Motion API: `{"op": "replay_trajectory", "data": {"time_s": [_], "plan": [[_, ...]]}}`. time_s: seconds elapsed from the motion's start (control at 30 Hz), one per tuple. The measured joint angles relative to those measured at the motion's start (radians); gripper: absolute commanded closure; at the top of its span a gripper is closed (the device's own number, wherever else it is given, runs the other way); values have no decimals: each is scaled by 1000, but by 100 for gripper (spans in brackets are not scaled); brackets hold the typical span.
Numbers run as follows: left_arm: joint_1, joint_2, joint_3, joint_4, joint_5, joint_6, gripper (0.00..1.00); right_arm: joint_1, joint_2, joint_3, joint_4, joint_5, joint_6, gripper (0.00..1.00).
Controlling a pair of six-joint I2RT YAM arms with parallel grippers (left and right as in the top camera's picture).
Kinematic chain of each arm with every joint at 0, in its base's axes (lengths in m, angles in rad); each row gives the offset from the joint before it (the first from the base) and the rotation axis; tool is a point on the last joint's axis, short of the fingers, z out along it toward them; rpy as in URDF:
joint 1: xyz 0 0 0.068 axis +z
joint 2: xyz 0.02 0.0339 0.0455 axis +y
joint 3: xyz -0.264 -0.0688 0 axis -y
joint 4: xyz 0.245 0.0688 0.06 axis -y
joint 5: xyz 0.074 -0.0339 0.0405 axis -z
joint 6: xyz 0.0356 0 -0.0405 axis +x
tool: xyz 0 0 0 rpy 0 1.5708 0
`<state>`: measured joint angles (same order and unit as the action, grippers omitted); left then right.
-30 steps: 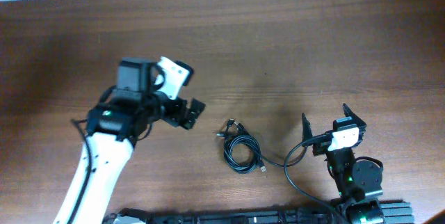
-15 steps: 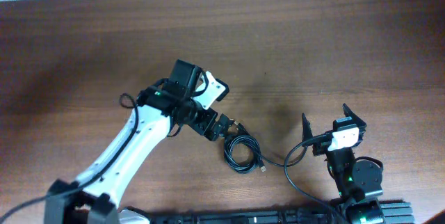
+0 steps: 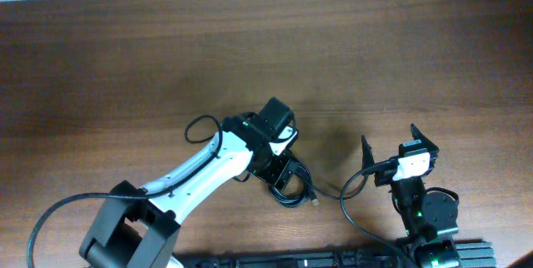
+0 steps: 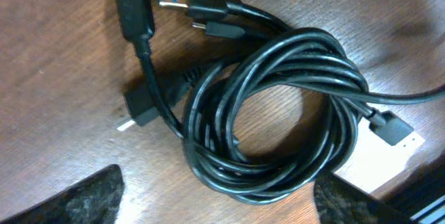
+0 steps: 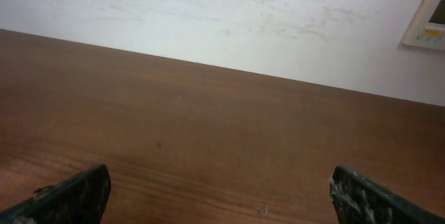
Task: Untangle cables
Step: 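Reach the left gripper down onto the black cable bundle and grasp it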
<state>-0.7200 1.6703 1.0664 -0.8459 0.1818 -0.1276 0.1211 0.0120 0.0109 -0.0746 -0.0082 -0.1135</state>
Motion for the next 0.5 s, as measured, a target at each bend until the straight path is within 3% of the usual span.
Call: {"op": "replay_trajectory", "data": {"time_s": [0.1,0.17,0.3,0.5], "plan": [[-21,1,0,-3,-15,-122,25,0,0,0,0,0,0,1],[-27,1,0,-4,-18,-206,12,0,0,0,0,0,0,1],[-27,1,0,-12,-23,-304,11,0,0,0,0,0,0,1],[-27,25,-10,3,-30,-357,14,0,0,0,0,0,0,1]]}}
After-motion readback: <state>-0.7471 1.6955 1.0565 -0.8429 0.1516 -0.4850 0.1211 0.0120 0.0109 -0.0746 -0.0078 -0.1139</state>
